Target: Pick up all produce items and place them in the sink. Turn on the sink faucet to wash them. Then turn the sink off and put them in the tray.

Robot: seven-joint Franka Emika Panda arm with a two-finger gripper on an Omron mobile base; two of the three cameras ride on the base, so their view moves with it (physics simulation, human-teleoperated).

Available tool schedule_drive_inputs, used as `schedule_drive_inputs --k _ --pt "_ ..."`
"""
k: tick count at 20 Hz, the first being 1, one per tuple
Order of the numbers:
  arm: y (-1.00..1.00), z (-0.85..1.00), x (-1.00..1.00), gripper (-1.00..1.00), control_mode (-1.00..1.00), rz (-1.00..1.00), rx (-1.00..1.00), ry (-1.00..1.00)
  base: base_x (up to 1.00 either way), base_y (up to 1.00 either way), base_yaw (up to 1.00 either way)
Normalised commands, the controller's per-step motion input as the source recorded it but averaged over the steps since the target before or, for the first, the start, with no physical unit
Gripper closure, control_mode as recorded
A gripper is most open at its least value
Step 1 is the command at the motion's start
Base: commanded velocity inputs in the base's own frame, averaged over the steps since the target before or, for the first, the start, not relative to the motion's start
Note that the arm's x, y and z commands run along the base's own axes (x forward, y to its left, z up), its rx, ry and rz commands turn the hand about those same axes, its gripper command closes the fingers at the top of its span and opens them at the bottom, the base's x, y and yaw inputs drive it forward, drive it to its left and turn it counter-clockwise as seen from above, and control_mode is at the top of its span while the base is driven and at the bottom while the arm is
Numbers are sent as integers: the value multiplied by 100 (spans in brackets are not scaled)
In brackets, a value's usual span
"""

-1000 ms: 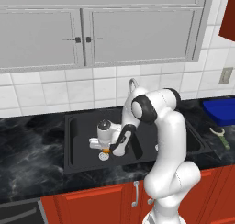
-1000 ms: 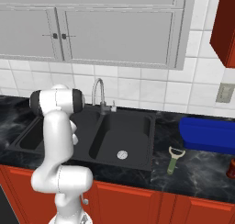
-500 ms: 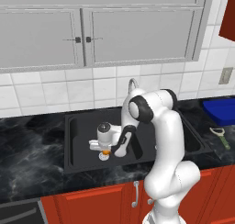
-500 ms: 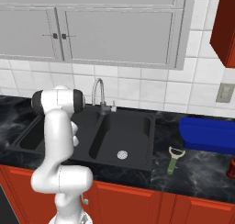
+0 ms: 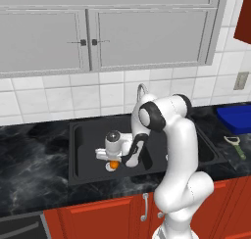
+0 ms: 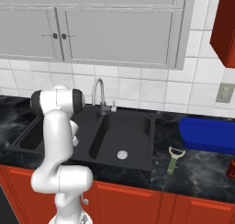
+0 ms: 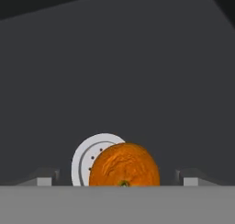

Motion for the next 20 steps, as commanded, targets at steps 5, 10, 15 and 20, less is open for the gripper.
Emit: schedule_drive_inputs --k 5,10,15,20 --pt "0 50 0 -100 -100 0 5 0 0 0 0" --pt "0 55 0 -100 -100 0 5 0 0 0 0" --pt "0 70 0 -100 -100 0 1 -2 0 0 0" --pt "0 74 0 -100 -100 0 0 0 0 0 0"
